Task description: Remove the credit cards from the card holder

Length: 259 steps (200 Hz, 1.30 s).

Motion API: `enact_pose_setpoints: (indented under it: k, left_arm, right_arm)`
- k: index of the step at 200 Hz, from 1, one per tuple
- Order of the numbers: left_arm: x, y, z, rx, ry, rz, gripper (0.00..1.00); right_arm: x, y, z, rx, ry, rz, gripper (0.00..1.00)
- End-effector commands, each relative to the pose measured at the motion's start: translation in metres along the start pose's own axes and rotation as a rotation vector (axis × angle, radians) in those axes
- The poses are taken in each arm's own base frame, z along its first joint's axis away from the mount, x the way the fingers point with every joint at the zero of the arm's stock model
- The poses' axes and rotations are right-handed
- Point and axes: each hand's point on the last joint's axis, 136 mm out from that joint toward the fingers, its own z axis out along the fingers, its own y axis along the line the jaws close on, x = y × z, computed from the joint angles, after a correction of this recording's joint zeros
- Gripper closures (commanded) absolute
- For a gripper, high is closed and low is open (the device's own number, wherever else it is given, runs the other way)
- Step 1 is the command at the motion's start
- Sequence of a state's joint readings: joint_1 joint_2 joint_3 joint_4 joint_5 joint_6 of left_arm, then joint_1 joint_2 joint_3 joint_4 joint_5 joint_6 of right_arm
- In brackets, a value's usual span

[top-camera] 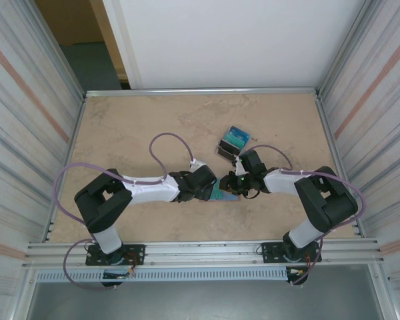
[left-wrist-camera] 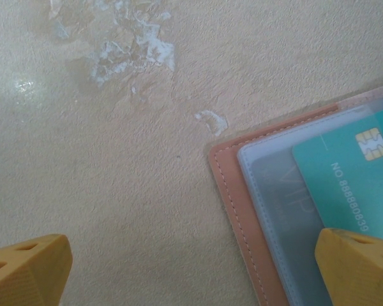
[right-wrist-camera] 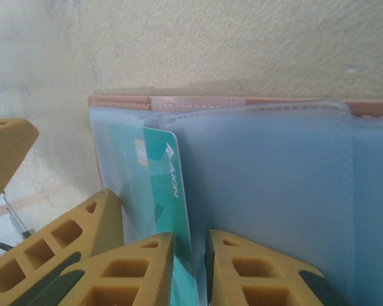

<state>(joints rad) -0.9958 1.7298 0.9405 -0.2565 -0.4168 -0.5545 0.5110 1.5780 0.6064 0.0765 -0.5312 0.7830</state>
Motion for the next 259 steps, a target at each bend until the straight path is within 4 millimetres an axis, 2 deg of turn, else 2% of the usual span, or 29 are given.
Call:
enact_pose_setpoints:
  k: [1, 59, 85, 105, 163, 218, 259]
  left_arm:
    - [0.025, 0.011, 0.010, -0.040, 0.082, 0.017, 0.01]
    - [0.028, 0.010, 0.010, -0.033, 0.091, 0.007, 0.01]
    - [0.027, 0.011, 0.009, -0.035, 0.087, 0.008, 0.01]
    - [0.026, 0.013, 0.007, -0.039, 0.083, 0.006, 0.01]
    - [0.029, 0.018, 0.006, -0.055, 0.084, 0.010, 0.01]
    - [0.027, 0.022, 0.007, -0.076, 0.070, 0.031, 0.01]
    - [0.021, 0.033, 0.004, -0.109, 0.041, 0.074, 0.01]
  right_arm:
    - [0.001, 0.008, 0.005, -0.033, 0.014, 0.010, 0.81]
    - [-0.001, 0.014, 0.002, -0.053, 0.011, 0.002, 0.86]
    - [0.001, 0.010, 0.002, -0.026, 0.018, -0.001, 0.96]
    - [0.000, 0.003, -0.002, 0.019, 0.002, -0.004, 1.00]
    - [-0.006, -0.012, -0.030, 0.182, -0.068, -0.054, 1.00]
    - [-0.007, -0.007, -0.050, 0.213, -0.110, -0.103, 1.00]
    - [-0.012, 0.005, -0.065, 0.204, -0.148, -0.159, 1.00]
